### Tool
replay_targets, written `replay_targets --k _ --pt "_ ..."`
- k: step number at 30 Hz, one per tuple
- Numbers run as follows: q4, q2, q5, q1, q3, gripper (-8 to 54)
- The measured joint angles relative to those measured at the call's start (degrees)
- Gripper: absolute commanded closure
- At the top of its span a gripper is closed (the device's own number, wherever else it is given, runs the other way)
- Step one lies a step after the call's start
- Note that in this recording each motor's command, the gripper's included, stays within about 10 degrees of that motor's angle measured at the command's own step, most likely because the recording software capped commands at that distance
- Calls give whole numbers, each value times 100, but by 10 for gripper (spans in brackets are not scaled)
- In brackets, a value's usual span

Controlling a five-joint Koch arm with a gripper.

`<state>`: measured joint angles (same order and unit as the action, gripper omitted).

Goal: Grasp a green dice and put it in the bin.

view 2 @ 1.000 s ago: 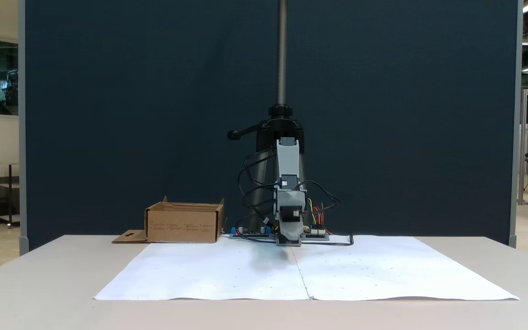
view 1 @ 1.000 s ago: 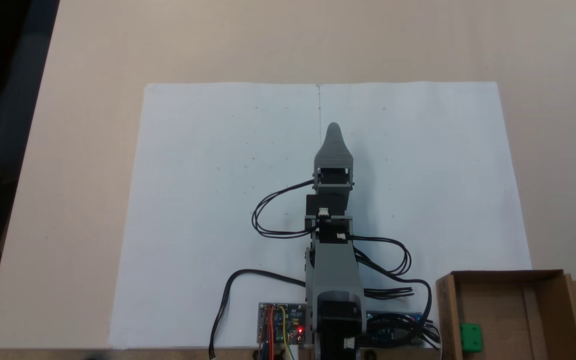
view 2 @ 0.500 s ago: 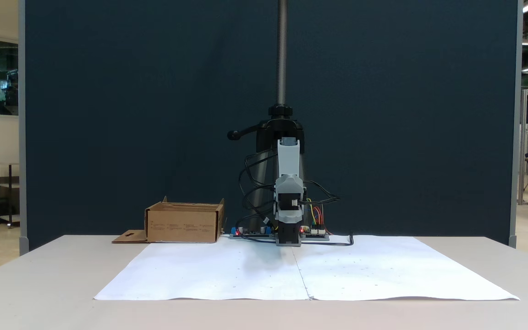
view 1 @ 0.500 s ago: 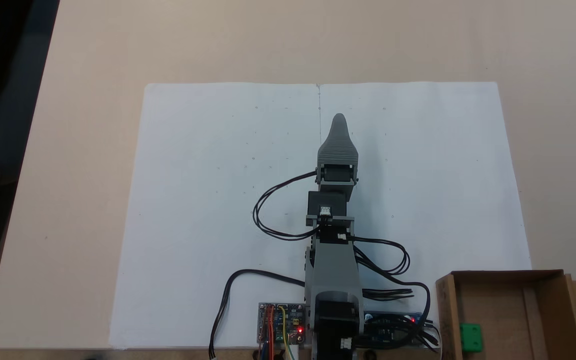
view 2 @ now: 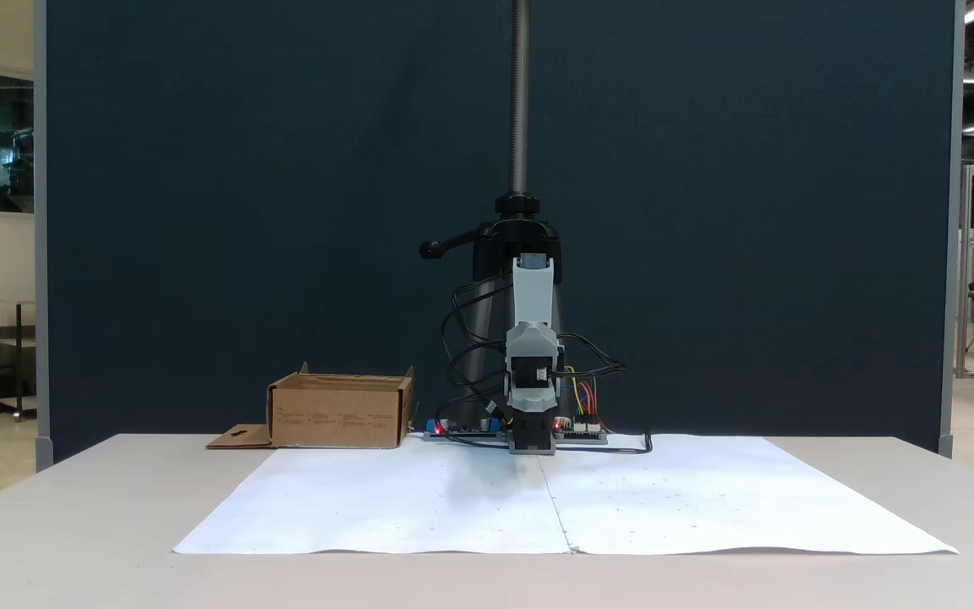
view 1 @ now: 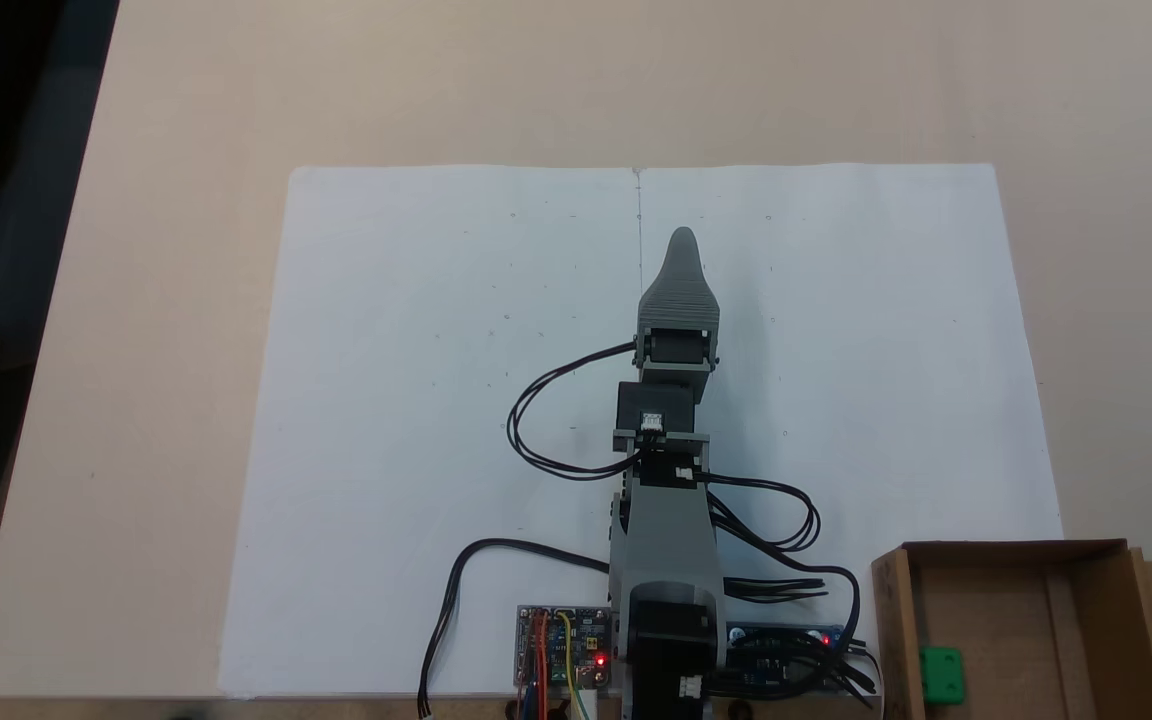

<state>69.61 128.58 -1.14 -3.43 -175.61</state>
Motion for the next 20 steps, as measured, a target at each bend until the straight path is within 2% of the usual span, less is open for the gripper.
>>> replay_targets --k 20 --pt "404 0 0 97 0 1"
